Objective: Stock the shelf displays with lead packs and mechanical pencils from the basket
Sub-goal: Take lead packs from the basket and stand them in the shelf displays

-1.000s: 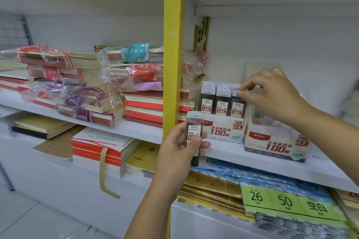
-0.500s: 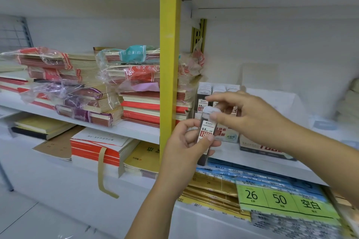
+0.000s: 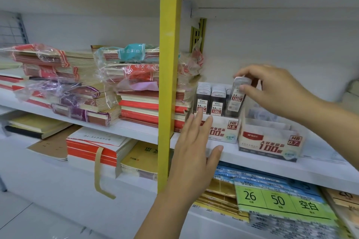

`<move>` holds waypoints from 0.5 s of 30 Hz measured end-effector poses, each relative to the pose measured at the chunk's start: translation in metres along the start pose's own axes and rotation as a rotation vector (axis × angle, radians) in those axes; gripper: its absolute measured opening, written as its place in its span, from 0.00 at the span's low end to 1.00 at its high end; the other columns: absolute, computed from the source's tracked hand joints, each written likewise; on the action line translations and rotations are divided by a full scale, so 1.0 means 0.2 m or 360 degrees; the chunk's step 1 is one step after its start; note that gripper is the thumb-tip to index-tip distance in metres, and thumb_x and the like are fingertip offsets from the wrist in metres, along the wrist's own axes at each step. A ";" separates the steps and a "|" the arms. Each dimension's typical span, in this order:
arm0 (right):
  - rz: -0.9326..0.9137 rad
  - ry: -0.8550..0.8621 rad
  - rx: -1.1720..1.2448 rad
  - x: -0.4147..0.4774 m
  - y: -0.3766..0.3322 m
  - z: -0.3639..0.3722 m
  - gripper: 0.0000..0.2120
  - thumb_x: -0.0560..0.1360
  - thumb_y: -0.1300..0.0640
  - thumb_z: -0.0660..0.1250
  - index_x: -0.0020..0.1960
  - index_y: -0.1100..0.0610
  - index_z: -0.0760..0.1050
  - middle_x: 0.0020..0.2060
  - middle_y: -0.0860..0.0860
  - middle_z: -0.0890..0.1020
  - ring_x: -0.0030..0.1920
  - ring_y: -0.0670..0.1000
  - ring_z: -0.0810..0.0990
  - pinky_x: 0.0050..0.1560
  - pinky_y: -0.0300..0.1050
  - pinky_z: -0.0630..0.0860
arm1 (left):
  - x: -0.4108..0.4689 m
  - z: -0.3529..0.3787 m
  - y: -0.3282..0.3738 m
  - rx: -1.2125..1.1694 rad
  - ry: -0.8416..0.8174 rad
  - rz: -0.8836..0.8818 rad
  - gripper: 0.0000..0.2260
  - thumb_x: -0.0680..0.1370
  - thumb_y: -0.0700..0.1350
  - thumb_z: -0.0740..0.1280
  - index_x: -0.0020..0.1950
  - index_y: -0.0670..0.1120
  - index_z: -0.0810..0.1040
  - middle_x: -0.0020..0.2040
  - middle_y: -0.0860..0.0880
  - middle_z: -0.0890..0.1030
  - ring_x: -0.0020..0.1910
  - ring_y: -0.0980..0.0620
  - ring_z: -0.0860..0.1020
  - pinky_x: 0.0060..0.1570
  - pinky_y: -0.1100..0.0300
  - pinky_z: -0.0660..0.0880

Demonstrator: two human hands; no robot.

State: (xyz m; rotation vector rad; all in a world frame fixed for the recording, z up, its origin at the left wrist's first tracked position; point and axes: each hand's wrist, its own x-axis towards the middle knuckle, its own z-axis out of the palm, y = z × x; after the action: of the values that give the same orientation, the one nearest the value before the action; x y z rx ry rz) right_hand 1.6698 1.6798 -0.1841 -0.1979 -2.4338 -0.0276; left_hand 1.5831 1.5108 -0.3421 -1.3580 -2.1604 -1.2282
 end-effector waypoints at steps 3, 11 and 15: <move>0.0115 -0.0131 0.0165 0.00 0.03 0.04 0.11 0.75 0.53 0.70 0.54 0.46 0.71 0.45 0.43 0.79 0.45 0.41 0.76 0.40 0.35 0.68 | 0.00 0.01 -0.01 0.0000 -0.0012 -0.0010 0.30 0.83 0.57 0.60 0.81 0.61 0.49 0.80 0.66 0.40 0.78 0.64 0.38 0.79 0.53 0.50; 0.0178 -0.0040 -0.0220 0.03 0.08 0.13 0.12 0.75 0.45 0.68 0.57 0.45 0.80 0.45 0.46 0.73 0.53 0.47 0.63 0.50 0.46 0.65 | -0.01 0.02 -0.04 -0.0010 0.0002 0.0042 0.29 0.82 0.56 0.61 0.81 0.60 0.52 0.79 0.68 0.40 0.78 0.65 0.39 0.78 0.57 0.49; 0.0188 -0.0002 -0.0208 -0.04 0.04 0.08 0.17 0.79 0.47 0.62 0.67 0.46 0.73 0.52 0.47 0.75 0.58 0.48 0.66 0.53 0.42 0.62 | -0.02 0.00 -0.02 -0.0068 -0.0001 0.0020 0.28 0.82 0.54 0.62 0.80 0.60 0.54 0.79 0.68 0.44 0.78 0.66 0.43 0.76 0.61 0.50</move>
State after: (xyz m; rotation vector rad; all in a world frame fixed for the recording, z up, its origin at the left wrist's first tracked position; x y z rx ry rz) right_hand 1.6673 1.6876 -0.2015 -0.4003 -2.4190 -0.1337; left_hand 1.5807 1.5070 -0.3465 -1.3867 -2.1348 -1.2761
